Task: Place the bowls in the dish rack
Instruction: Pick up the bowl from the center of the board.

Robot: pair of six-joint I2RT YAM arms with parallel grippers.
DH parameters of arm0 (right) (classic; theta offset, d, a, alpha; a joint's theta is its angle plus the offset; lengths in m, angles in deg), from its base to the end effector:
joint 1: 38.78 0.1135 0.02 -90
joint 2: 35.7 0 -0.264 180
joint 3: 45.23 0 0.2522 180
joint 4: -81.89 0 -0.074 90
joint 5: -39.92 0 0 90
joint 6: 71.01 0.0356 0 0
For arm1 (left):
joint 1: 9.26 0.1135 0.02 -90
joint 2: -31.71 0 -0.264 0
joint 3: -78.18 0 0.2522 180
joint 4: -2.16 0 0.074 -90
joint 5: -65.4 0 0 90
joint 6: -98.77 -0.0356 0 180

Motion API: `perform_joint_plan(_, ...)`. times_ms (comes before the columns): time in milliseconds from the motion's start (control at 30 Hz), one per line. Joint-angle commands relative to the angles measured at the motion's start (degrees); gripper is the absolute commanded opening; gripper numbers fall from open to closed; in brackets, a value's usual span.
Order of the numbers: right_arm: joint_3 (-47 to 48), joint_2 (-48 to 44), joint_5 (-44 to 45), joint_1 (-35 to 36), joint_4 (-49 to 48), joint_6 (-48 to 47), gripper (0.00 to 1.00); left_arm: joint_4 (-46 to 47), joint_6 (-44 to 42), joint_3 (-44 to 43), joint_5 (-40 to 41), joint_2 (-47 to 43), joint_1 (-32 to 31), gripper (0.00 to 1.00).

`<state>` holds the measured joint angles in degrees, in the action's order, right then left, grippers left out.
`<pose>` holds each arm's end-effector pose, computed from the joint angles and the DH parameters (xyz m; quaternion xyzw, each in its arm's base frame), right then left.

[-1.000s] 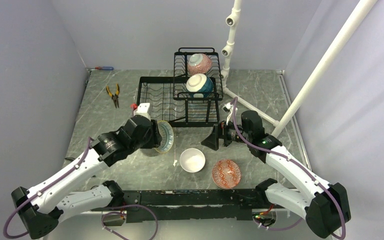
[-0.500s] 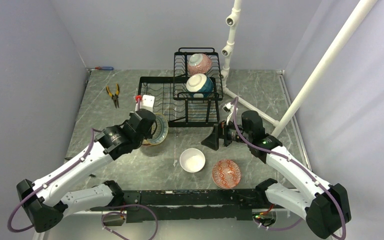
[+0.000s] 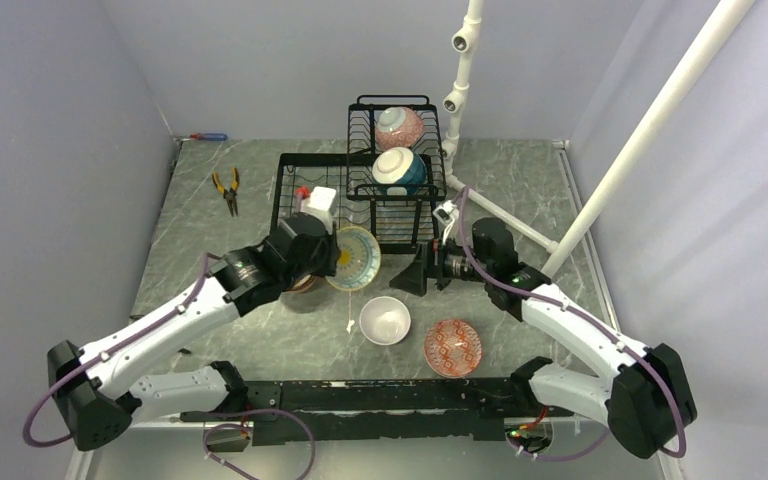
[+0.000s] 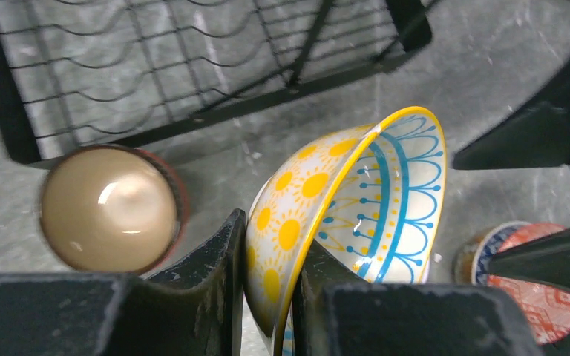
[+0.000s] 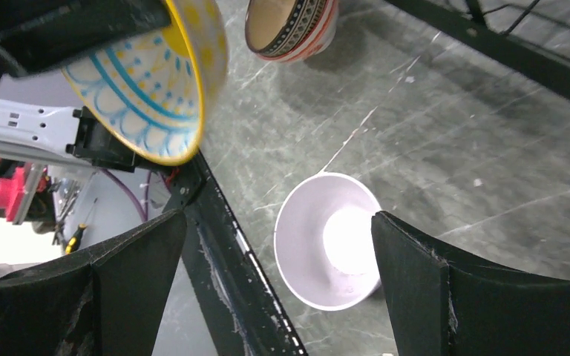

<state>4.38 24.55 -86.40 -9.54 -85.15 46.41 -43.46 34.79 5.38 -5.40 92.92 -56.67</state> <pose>0.1912 0.1312 0.2550 -0.1833 0.7923 0.4765 0.3342 0.1637 -0.1607 0.3353 0.0847 0.8701 -0.1585 0.4589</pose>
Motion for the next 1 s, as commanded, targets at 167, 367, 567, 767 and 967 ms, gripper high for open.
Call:
perform_joint_plan(167,1.6,2.6,0.4,4.8,-6.0,4.3,0.96,4.1,5.6,-4.3,8.2,10.3,-13.1,0.03)
perform_joint_plan(367,2.7,5.3,2.1,4.8,-2.7,2.8,0.73,8.9,5.8,-2.0,5.9,8.8,-13.9,0.03)
perform_joint_plan(567,2.2,7.1,0.0,4.9,-5.5,3.6,0.39,14.3,4.9,0.6,0.9,5.7,-13.9,0.03)
perform_joint_plan(767,3.4,5.5,1.9,4.9,-3.2,0.5,0.00,10.4,8.3,1.0,2.4,5.0,-13.9,0.13)
perform_joint_plan(967,4.2,3.0,4.9,4.8,0.0,-3.9,0.00,11.2,11.7,3.9,-0.9,1.5,-13.8,0.92)
